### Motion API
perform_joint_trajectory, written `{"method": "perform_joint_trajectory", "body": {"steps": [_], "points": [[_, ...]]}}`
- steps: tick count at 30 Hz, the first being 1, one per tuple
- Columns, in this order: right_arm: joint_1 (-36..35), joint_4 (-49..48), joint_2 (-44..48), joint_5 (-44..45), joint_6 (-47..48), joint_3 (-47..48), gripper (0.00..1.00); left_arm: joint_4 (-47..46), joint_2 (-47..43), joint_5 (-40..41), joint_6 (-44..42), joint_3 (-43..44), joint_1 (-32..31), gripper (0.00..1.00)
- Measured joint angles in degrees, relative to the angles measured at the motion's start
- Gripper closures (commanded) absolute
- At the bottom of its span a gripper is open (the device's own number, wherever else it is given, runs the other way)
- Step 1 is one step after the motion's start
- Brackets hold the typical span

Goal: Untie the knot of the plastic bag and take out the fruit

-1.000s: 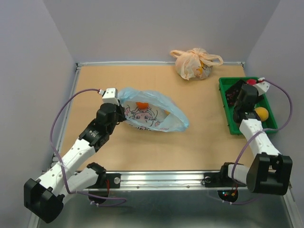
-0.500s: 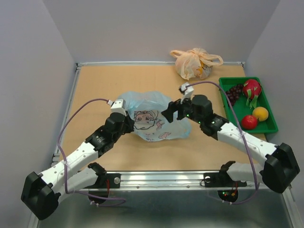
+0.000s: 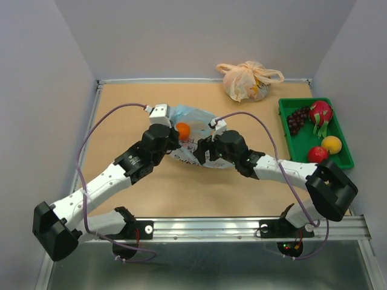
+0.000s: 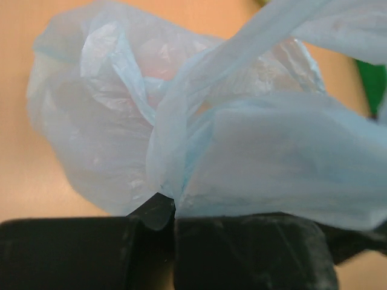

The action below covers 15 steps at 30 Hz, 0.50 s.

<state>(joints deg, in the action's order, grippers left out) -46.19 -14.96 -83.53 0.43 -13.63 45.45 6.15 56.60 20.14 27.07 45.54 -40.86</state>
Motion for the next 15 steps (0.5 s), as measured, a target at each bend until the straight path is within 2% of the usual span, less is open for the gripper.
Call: {"method": "perform_joint_trajectory", "body": {"steps": [2,4,6,9,15], "points": [[0.0,-3.3,-0.6,3.8,-2.1,-1.6,0.08,-0.5,3.8,1.1,-1.0,5.9,-4.2,1.00],[0.0,-5.4,-0.6,7.1,-3.4,-3.4,0.08,-1.2,7.9,2.5,-2.2,11.8,-11.1,1.00],[0.0,-6.4,-0.6,10.6,-5.0,-5.4,0.07,-1.9,10.4,2.6,-2.7,14.6,-16.5,1.00],[0.0,-7.1,-0.5,13.8,-6.5,-7.7,0.07,-2.5,9.9,3.9,-1.9,11.8,-18.7,1.00],[0.0,-7.8,0.5,14.6,-6.5,-9.4,0.05,0.5,6.3,7.3,5.8,-2.0,-15.8,1.00]]}}
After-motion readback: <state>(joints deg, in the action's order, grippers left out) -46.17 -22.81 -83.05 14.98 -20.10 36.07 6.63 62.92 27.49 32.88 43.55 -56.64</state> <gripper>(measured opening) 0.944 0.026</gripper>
